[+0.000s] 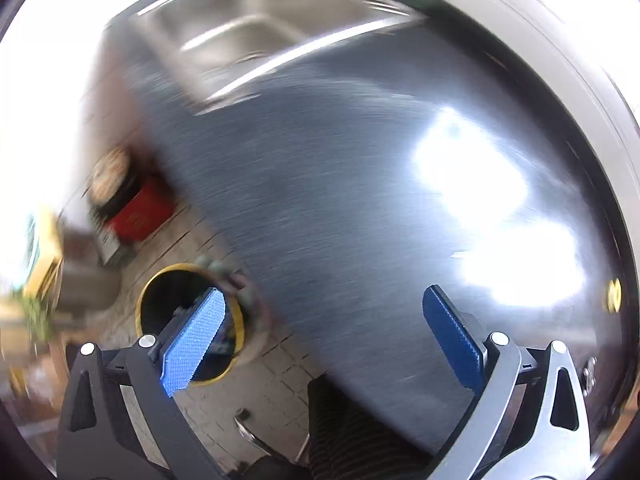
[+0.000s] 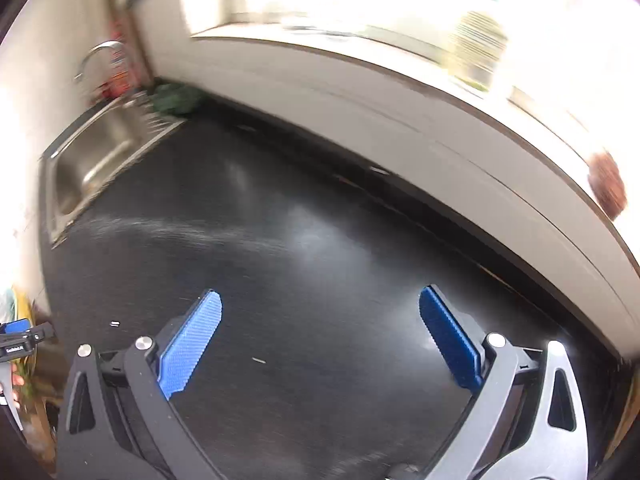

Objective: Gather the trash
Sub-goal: 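Return both tools to the countertop, then grasp the yellow tape roll with the left tool while the right tool grasps the black toy car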

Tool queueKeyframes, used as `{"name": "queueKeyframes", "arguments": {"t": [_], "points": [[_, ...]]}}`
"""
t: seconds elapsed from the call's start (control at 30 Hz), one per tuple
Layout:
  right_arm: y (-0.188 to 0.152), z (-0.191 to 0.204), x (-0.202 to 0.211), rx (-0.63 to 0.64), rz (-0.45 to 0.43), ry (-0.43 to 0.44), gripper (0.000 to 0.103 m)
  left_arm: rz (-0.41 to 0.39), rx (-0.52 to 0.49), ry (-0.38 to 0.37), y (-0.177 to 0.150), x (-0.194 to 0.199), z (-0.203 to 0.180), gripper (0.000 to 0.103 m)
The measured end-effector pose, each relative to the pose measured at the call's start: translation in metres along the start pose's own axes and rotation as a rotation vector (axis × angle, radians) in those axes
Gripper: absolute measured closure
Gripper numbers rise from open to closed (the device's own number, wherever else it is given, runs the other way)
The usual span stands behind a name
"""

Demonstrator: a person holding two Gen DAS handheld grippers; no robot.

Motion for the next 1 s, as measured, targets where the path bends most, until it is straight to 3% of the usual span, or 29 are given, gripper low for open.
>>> {"name": "queueKeyframes", "arguments": {"t": [0.1,0.17,0.3,0.57,0.67,0.77,0.9,1.0], "points": [[-0.044,-0.12,0.019,-0.24,0.031,-0.117,0.007,0.008,-0.184,-0.054,0.017,-0.007,-0.087,0.007],[-0.078,-0.18,0.031,-0.376,0.06,-0.174,0.007,0.009,-0.305,-0.085,0.022,-0.008,-0.147,0.007],[-0.147,-0.241,0.049,-0.545,0.1,-0.191,0.007,0.028,-0.502,-0.13,0.014,-0.015,-0.249,0.007],[-0.264,-0.249,0.04,-0.572,0.279,-0.239,0.007,0.067,-0.804,-0.149,-0.024,-0.035,-0.398,0.007],[-0.3,-0.247,0.038,-0.594,0.322,-0.181,0.007,0.09,-0.866,-0.151,-0.036,-0.043,-0.436,0.007],[-0.329,-0.238,0.041,-0.546,0.338,-0.151,0.007,0.097,-0.89,-0.154,-0.043,-0.044,-0.463,0.007],[-0.368,-0.223,0.042,-0.456,0.339,-0.179,0.007,0.059,-0.879,-0.156,-0.038,-0.04,-0.491,0.007],[-0.382,-0.217,0.048,-0.483,0.262,-0.163,0.007,0.034,-0.909,-0.123,-0.031,-0.049,-0.513,0.007]]}}
Point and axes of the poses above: each gripper's, at about its wrist camera, not at the fingertips, and x roughly against the way its jaws point, z to its left, y to its top, the point moved 3 cm from there along -x, roughly the way its jaws point, and after that the axes turned 3 degrees about z, right-handed, at the moved point
